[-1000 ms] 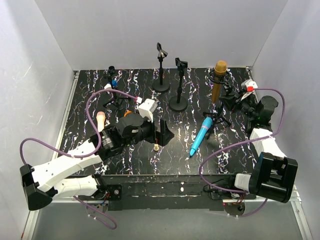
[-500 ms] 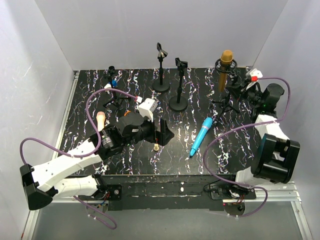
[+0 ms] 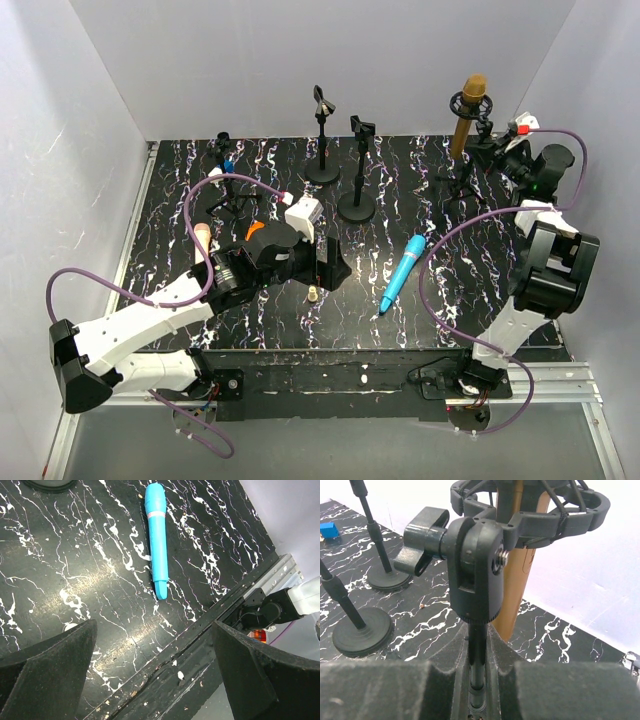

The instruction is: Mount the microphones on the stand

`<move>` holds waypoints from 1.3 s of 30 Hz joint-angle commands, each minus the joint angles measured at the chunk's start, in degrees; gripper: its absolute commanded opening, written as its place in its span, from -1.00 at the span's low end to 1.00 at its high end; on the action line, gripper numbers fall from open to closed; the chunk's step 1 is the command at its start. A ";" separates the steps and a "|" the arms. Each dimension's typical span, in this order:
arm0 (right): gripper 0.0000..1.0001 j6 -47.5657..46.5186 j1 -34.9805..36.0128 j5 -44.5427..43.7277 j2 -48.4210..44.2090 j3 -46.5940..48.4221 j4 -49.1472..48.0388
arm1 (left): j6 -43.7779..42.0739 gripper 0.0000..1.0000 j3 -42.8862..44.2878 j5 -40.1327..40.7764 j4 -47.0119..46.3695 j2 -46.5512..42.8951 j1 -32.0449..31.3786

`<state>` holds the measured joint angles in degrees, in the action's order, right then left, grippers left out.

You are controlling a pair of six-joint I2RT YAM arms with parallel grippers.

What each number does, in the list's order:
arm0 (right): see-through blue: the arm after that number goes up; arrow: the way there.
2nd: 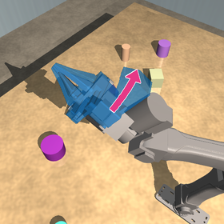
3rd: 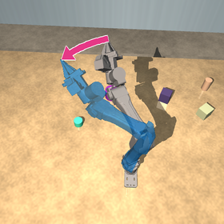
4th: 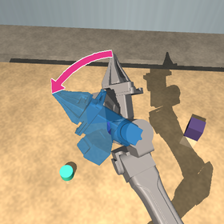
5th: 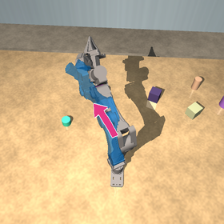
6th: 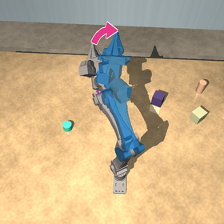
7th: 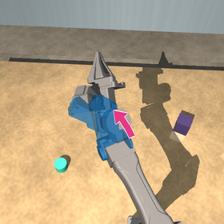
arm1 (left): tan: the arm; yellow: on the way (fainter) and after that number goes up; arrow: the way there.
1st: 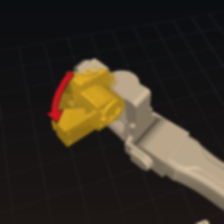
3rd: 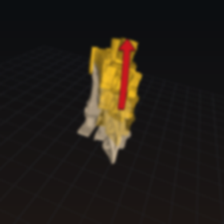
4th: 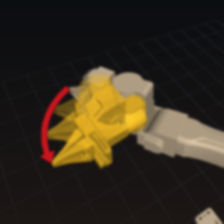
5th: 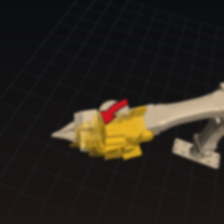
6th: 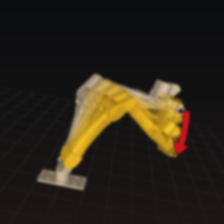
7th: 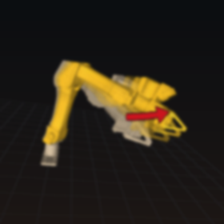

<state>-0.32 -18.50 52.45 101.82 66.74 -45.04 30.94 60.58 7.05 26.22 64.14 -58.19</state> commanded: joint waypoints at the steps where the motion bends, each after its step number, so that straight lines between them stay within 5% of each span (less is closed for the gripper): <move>1: -0.92 1.72 -0.66 -0.50 -0.22 4.28 -8.05 | 0.26 0.96 1.48 1.12 0.59 -0.68 0.10; 25: 0.13 0.58 -2.50 0.64 -5.31 -4.16 -5.86 | 1.05 0.96 0.60 0.77 0.50 -2.96 0.10; 33: 0.22 -1.25 -5.14 0.64 -11.72 -8.28 2.31 | 1.84 0.96 -2.30 0.69 -1.52 -5.87 0.10; 39: 0.23 -7.76 -5.58 3.97 -20.59 -12.60 18.90 | 0.18 0.96 -3.10 0.16 -4.59 -5.61 0.10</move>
<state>-2.87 -23.94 53.47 87.15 56.14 -37.41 32.40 58.00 7.07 24.56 59.18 -58.19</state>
